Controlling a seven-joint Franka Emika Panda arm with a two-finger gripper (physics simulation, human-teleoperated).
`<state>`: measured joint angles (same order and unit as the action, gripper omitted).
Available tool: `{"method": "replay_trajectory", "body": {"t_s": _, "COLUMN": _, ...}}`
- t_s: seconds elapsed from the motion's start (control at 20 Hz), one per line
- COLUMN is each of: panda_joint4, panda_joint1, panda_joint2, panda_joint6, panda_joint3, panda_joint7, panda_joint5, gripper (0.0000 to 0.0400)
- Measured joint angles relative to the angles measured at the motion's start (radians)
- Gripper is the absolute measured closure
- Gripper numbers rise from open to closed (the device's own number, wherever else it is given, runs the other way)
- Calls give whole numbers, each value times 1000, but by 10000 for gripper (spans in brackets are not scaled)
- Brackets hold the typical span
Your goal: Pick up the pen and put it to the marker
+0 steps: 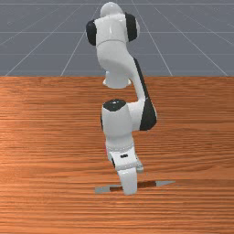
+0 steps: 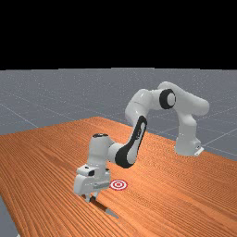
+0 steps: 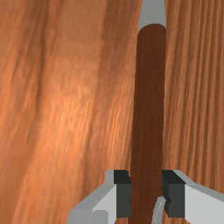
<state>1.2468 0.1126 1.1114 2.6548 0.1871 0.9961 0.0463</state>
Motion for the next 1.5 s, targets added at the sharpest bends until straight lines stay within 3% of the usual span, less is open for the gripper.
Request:
{"method": "replay_trajectory", "body": {"t_s": 0.1, "panda_joint4": 208, "panda_joint1": 27, "panda_joint2": -103, "panda_joint6": 103, "panda_joint3": 12, "panda_joint7": -2, "panda_joint5": 2, "gripper": 302}}
{"method": "replay_trajectory", "body": {"t_s": 0.15, "panda_joint4": 335, "panda_joint1": -30, "panda_joint2": -157, "panda_joint6": 290, "panda_joint3": -72, "panda_joint7": -61, "panda_joint5": 41, "gripper": 300}}
{"method": "replay_trajectory", "body": {"t_s": 0.2, "panda_joint4": 372, "panda_joint1": -24, "panda_joint2": -190, "panda_joint6": 278, "panda_joint3": -66, "panda_joint7": -61, "panda_joint5": 41, "gripper": 305}}
{"method": "replay_trajectory", "body": {"t_s": 0.25, "panda_joint4": 384, "panda_joint1": 56, "panda_joint2": -210, "panda_joint6": 178, "panda_joint3": 31, "panda_joint7": 1, "panda_joint5": -1, "gripper": 303}}
{"method": "replay_trajectory", "body": {"t_s": 0.3, "panda_joint4": 440, "panda_joint1": 82, "panda_joint2": -234, "panda_joint6": 206, "panda_joint3": 57, "panda_joint7": 14, "panda_joint5": -10, "gripper": 302}}
{"method": "replay_trajectory", "body": {"t_s": 0.5, "panda_joint4": 516, "panda_joint1": 41, "panda_joint2": -277, "panda_joint6": 254, "panda_joint3": 7, "panda_joint7": -28, "panda_joint5": 11, "gripper": 301}}
{"method": "replay_trajectory", "body": {"t_s": 0.55, "panda_joint4": 493, "panda_joint1": 9, "panda_joint2": -269, "panda_joint6": 212, "panda_joint3": -30, "panda_joint7": -51, "panda_joint5": 22, "gripper": 301}}
{"method": "replay_trajectory", "body": {"t_s": 0.6, "panda_joint4": 513, "panda_joint1": -28, "panda_joint2": -273, "panda_joint6": 261, "panda_joint3": -70, "panda_joint7": -115, "panda_joint5": 12, "gripper": 303}}
{"method": "replay_trajectory", "body": {"t_s": 0.7, "panda_joint4": 471, "panda_joint1": -55, "panda_joint2": -224, "panda_joint6": 298, "panda_joint3": -93, "panda_joint7": -146, "panda_joint5": 4, "gripper": 301}}
{"method": "replay_trajectory", "body": {"t_s": 0.8, "panda_joint4": 388, "panda_joint1": -90, "panda_joint2": -183, "panda_joint6": 355, "panda_joint3": -120, "panda_joint7": -172, "panda_joint5": -3, "gripper": 38}}
{"method": "replay_trajectory", "body": {"t_s": 0.85, "panda_joint4": 296, "panda_joint1": -38, "panda_joint2": -148, "panda_joint6": 233, "panda_joint3": -54, "panda_joint7": -83, "panda_joint5": 24, "gripper": 24}}
{"method": "replay_trajectory", "body": {"t_s": 0.9, "panda_joint4": 256, "panda_joint1": -41, "panda_joint2": -130, "panda_joint6": 221, "panda_joint3": -53, "panda_joint7": -81, "panda_joint5": 24, "gripper": 50}}
{"method": "replay_trajectory", "body": {"t_s": 1.0, "panda_joint4": 406, "panda_joint1": -36, "panda_joint2": -183, "panda_joint6": 396, "panda_joint3": -56, "panda_joint7": -82, "panda_joint5": 30, "gripper": 257}}
{"method": "replay_trajectory", "body": {"t_s": 1.05, "panda_joint4": 438, "panda_joint1": -68, "panda_joint2": -198, "panda_joint6": 432, "panda_joint3": -96, "panda_joint7": -100, "panda_joint5": 35, "gripper": 290}}
{"method": "replay_trajectory", "body": {"t_s": 1.1, "panda_joint4": 439, "panda_joint1": -13, "panda_joint2": -193, "panda_joint6": 428, "panda_joint3": -32, "panda_joint7": -53, "panda_joint5": 43, "gripper": 340}}
{"method": "replay_trajectory", "body": {"t_s": 1.15, "panda_joint4": 440, "panda_joint1": -56, "panda_joint2": -198, "panda_joint6": 432, "panda_joint3": -86, "panda_joint7": -91, "panda_joint5": 37, "gripper": 350}}
{"method": "replay_trajectory", "body": {"t_s": 1.25, "panda_joint4": 451, "panda_joint1": -28, "panda_joint2": -198, "panda_joint6": 463, "panda_joint3": -57, "panda_joint7": -76, "panda_joint5": 36, "gripper": 383}}
{"method": "replay_trajectory", "body": {"t_s": 1.5, "panda_joint4": 501, "panda_joint1": -26, "panda_joint2": -248, "panda_joint6": 513, "panda_joint3": -57, "panda_joint7": -77, "panda_joint5": 36, "gripper": 399}}
